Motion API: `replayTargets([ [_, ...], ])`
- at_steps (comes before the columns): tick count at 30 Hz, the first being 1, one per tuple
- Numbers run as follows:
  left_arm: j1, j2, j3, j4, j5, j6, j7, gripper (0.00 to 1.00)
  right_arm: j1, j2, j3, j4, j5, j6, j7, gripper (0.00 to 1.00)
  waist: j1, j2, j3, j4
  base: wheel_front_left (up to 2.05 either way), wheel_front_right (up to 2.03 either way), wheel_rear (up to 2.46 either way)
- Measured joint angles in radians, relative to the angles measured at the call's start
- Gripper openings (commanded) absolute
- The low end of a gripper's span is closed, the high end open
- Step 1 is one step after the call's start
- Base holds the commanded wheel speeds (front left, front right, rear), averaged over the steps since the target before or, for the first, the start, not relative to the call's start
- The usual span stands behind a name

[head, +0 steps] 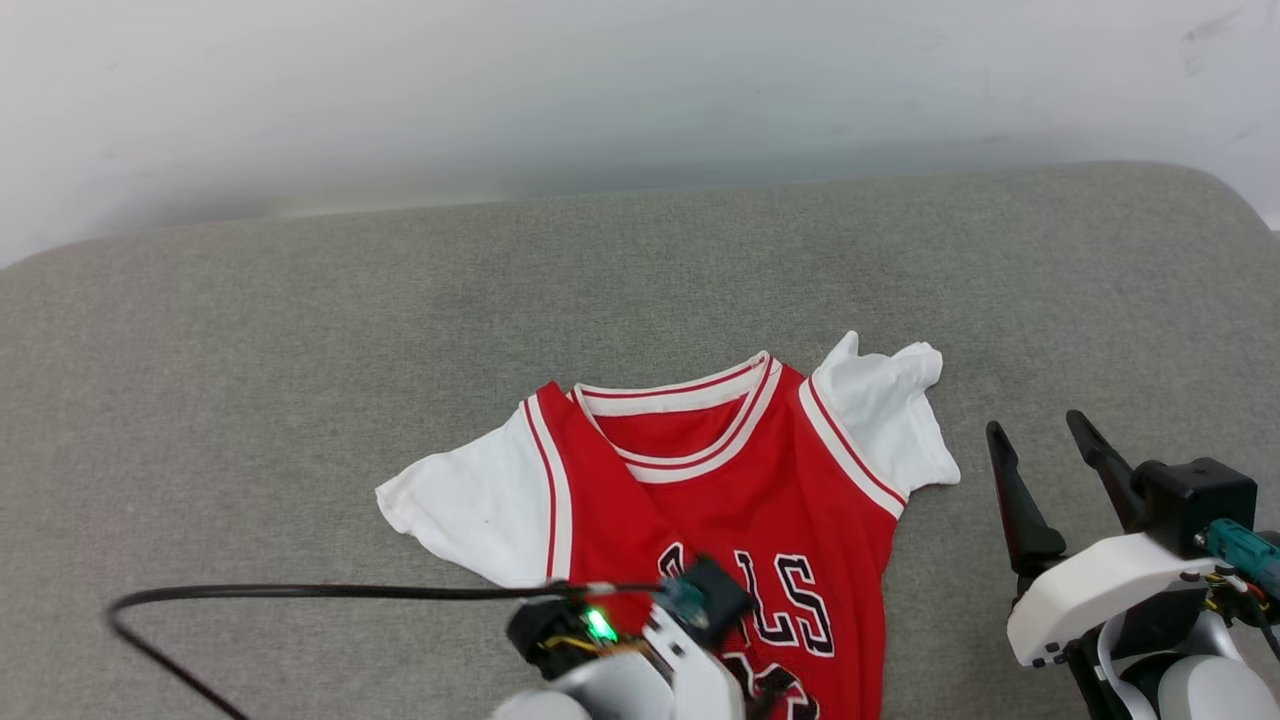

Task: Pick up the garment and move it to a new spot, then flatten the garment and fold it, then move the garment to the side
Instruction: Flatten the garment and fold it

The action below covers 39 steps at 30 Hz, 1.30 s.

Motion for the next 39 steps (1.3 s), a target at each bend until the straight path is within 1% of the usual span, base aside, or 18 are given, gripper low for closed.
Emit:
replayTargets([
  [2, 0.001, 0.023, 0.054, -0.027, -0.018, 0.021, -0.041, 1.00, 0.000, -0.001, -0.001, -0.001, 0.002, 0.000, 0.000, 1.00, 0.0000, 0.0000, -0.003, 0.004, 0.00, 0.00, 0.00],
  [4, 0.002, 0.061, 0.115, -0.057, -0.043, 0.046, -0.067, 1.00, 0.000, -0.001, -0.002, -0.004, 0.003, 0.000, 0.000, 1.00, 0.0000, 0.0000, -0.002, 0.006, 0.00, 0.00, 0.00],
  [6, 0.003, 0.121, 0.179, -0.077, -0.056, 0.071, -0.082, 1.00, -0.001, -0.002, -0.004, -0.010, 0.003, 0.000, 0.000, 1.00, 0.0000, 0.0000, 0.003, 0.008, 0.00, 0.00, 0.00],
  [8, 0.001, 0.191, 0.235, -0.086, -0.077, 0.082, -0.074, 1.00, -0.006, -0.006, -0.005, -0.016, 0.004, 0.000, 0.000, 1.00, 0.0000, 0.0001, 0.012, 0.009, 0.00, 0.00, 0.00],
  [10, -0.003, 0.256, 0.288, -0.087, -0.111, 0.081, -0.051, 1.00, -0.014, -0.010, -0.007, -0.024, 0.004, 0.000, 0.001, 1.00, 0.0000, 0.0000, 0.023, 0.009, 0.00, 0.00, 0.00],
  [12, -0.016, 0.304, 0.333, -0.079, -0.167, 0.067, -0.016, 1.00, -0.022, -0.012, -0.010, -0.034, 0.004, 0.000, 0.001, 1.00, 0.0000, 0.0000, 0.037, 0.009, 0.00, 0.00, 0.00],
  [14, -0.040, 0.363, 0.363, -0.046, -0.181, 0.060, 0.019, 1.00, -0.032, -0.013, -0.012, -0.040, 0.004, 0.000, 0.001, 1.00, 0.0000, 0.0000, 0.053, 0.009, 0.00, 0.00, 0.00],
  [16, -0.061, 0.398, 0.381, -0.016, -0.206, 0.049, 0.064, 1.00, -0.041, -0.012, -0.009, -0.046, 0.003, 0.000, -0.001, 1.00, 0.0000, 0.0000, 0.069, 0.007, 0.00, 0.00, 0.00],
  [18, -0.071, 0.401, 0.387, 0.005, -0.240, 0.038, 0.100, 1.00, -0.043, -0.009, -0.007, -0.045, 0.003, 0.000, -0.005, 1.00, 0.0000, 0.0000, 0.085, 0.005, 0.00, 0.00, 0.00],
  [23, -0.109, 0.426, 0.396, 0.064, -0.282, 0.020, 0.178, 1.00, -0.053, -0.001, -0.003, -0.038, 0.002, 0.000, -0.018, 1.00, 0.0000, 0.0000, 0.122, -0.004, 0.00, 0.00, 0.00],
  [27, -0.130, 0.430, 0.399, 0.111, -0.293, 0.012, 0.203, 1.00, -0.058, 0.006, -0.003, -0.034, 0.002, 0.000, -0.028, 1.00, 0.0000, 0.0000, 0.147, -0.015, 0.00, 0.00, 0.00],
  [28, -0.138, 0.426, 0.396, 0.132, -0.296, 0.011, 0.213, 1.00, -0.066, 0.009, -0.003, -0.033, -0.003, 0.000, -0.031, 1.00, 0.0001, 0.0000, 0.168, -0.022, 0.00, 0.00, 0.00],
  [35, -0.170, 0.419, 0.369, 0.144, -0.292, -0.004, 0.254, 1.00, -0.079, 0.014, -0.006, -0.031, -0.008, 0.000, -0.040, 1.00, 0.0001, 0.0000, 0.220, -0.037, 0.00, 0.00, 0.00],
  [36, -0.173, 0.418, 0.370, 0.149, -0.295, -0.005, 0.257, 0.83, -0.080, 0.014, -0.005, -0.028, -0.008, 0.000, -0.042, 1.00, 0.0001, 0.0000, 0.225, -0.039, 0.00, 0.00, 0.00],
  [37, -0.175, 0.418, 0.370, 0.154, -0.295, -0.005, 0.258, 0.11, -0.082, 0.015, -0.005, -0.025, -0.009, 0.000, -0.044, 1.00, 0.0001, 0.0001, 0.228, -0.041, 0.00, 0.00, 0.00],
  [38, -0.175, 0.418, 0.369, 0.158, -0.297, -0.007, 0.259, 0.00, -0.085, 0.015, -0.005, -0.022, -0.010, 0.000, -0.044, 1.00, 0.0000, 0.0000, 0.230, -0.043, 0.00, 0.00, 0.00],
  [39, -0.175, 0.419, 0.370, 0.163, -0.297, -0.010, 0.259, 0.00, -0.089, 0.016, -0.004, -0.020, -0.012, 0.000, -0.044, 1.00, 0.0000, 0.0000, 0.231, -0.045, 0.00, 0.00, 0.00],
])
